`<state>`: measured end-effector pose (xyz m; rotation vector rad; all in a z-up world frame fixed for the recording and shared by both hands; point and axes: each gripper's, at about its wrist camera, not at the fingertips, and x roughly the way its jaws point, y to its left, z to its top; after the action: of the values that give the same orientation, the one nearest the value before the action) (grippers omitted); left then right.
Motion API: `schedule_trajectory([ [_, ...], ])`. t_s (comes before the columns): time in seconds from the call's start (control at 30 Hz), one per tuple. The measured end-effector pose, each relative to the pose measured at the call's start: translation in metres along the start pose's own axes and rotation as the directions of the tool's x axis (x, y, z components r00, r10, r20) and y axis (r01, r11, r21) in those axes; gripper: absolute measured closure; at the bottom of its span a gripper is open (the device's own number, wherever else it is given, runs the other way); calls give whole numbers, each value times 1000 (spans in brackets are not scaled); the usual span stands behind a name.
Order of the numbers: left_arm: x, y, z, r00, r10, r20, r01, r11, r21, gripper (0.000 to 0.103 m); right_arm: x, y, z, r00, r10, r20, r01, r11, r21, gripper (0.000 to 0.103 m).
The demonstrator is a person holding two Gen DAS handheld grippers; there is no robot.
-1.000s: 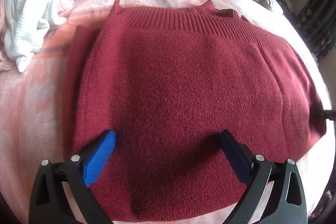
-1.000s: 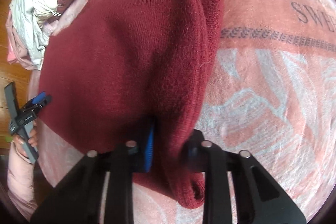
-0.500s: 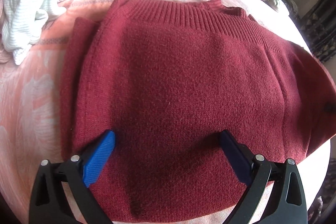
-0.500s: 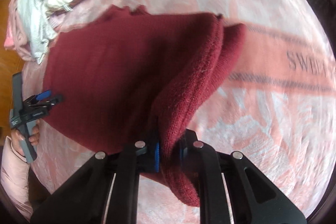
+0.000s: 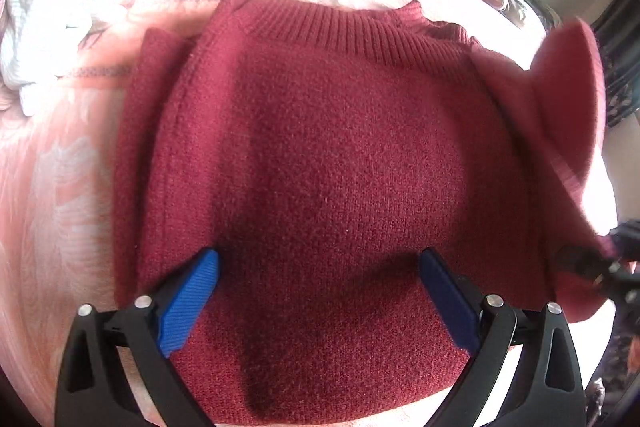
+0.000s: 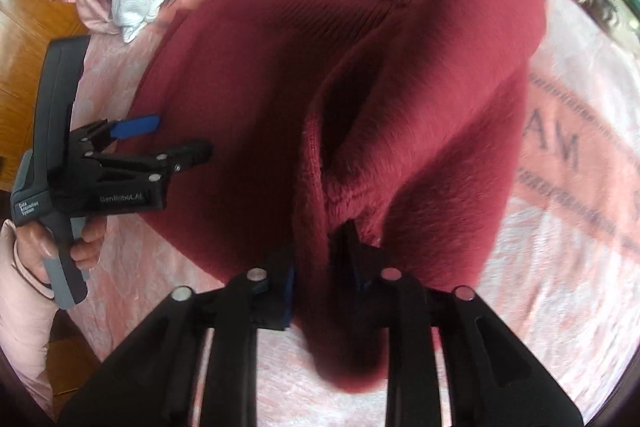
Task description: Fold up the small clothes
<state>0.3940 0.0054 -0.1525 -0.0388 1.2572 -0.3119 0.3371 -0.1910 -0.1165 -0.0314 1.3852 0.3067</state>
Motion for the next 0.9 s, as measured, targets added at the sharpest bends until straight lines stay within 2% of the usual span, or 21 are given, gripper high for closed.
schedule_trajectory([
  [0.07,0,-1,0,1000,5,0,-5,1000,-2,4,1,-4,-2,999,54,1,-54,998,19,62],
  [0.2,0,-1,1,1000,8,0,-8,1000,-12,4,-20,-14,-11,980,193,51,-195,980,33,59],
  [0.3,-3,-1,4,1000,-7,2,7,999,-41,4,-41,-26,-22,968,240,79,-244,968,52,53],
  [0.37,-11,3,8,999,-47,7,47,994,-99,4,-52,-35,-31,970,228,90,-234,970,62,53],
  [0.43,-21,4,11,993,-116,18,118,979,-166,7,-58,-44,-41,978,183,99,-191,978,79,53],
  [0.5,-29,-5,15,983,-179,33,182,967,-181,8,-58,-58,-48,983,148,105,-158,982,101,53],
  [0.7,-21,-79,29,981,-193,15,194,980,-36,8,-44,-94,-66,990,109,93,-125,975,183,52],
  [0.9,9,-104,48,973,-227,-33,223,971,-83,8,-34,-129,-90,990,109,86,-126,969,215,52],
])
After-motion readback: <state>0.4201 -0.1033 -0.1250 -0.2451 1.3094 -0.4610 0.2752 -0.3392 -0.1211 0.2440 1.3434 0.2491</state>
